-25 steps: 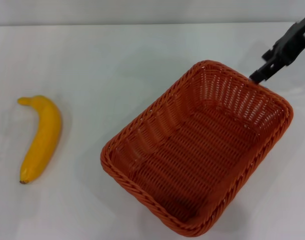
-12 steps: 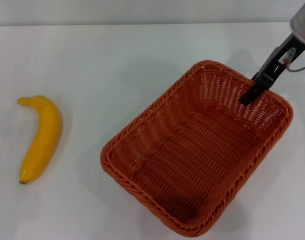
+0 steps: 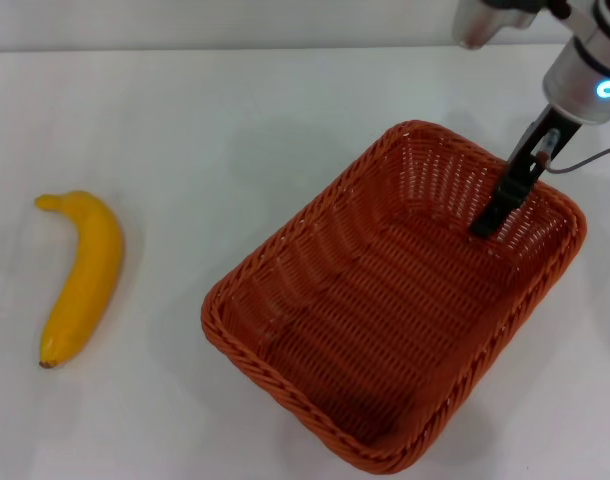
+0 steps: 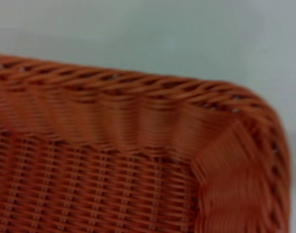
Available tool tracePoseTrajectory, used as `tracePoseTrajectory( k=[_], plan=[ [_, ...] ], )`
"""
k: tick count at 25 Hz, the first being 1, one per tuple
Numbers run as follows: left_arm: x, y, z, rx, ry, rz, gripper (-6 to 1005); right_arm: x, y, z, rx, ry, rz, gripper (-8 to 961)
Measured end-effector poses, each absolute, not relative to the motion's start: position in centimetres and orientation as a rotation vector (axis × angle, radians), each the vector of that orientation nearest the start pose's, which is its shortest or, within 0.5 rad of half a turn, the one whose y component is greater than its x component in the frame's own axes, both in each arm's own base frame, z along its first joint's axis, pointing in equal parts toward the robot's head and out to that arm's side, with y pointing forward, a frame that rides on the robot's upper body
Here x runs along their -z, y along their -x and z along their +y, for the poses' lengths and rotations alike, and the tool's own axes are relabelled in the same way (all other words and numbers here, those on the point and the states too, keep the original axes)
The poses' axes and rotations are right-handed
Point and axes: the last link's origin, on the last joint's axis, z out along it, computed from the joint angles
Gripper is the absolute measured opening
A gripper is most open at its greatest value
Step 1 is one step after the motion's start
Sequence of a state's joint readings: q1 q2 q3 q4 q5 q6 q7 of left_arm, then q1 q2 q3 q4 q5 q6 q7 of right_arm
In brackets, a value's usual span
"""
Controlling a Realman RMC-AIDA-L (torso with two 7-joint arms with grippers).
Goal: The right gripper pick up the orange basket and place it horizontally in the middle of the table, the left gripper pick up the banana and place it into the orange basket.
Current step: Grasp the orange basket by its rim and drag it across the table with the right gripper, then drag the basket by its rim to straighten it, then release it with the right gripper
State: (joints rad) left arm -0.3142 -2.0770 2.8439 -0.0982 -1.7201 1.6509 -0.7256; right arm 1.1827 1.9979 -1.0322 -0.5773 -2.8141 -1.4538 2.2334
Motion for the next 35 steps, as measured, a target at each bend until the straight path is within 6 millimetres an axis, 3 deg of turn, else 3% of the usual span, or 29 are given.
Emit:
tracePoseTrajectory(
  k=[13, 18, 21, 29, 35],
  plan=[
    [-9.1, 37.8, 24.9, 1.122, 1.080, -0.565, 877, 1.1, -13.1, 44.0, 0.780, 2.722, 0.613, 607],
    [-9.1, 37.8, 24.9, 1.120, 1.081, -0.562, 877, 0.9, -13.0, 44.0, 0.799, 2.723, 0.604, 378],
    [-9.1, 37.8, 24.9, 1.119, 1.081, -0.561, 877, 0.9, -12.9, 44.0, 0.796, 2.723, 0.608, 337],
    [-9.4, 37.5, 25.0, 1.082, 1.089, -0.499, 877, -2.1, -12.4, 45.1, 0.781, 2.615, 0.787, 227],
    [-10.7, 37.1, 25.6, 1.070, 1.080, -0.432, 877, -5.9, -12.5, 45.8, 0.609, 2.487, 1.142, 186]
  ],
)
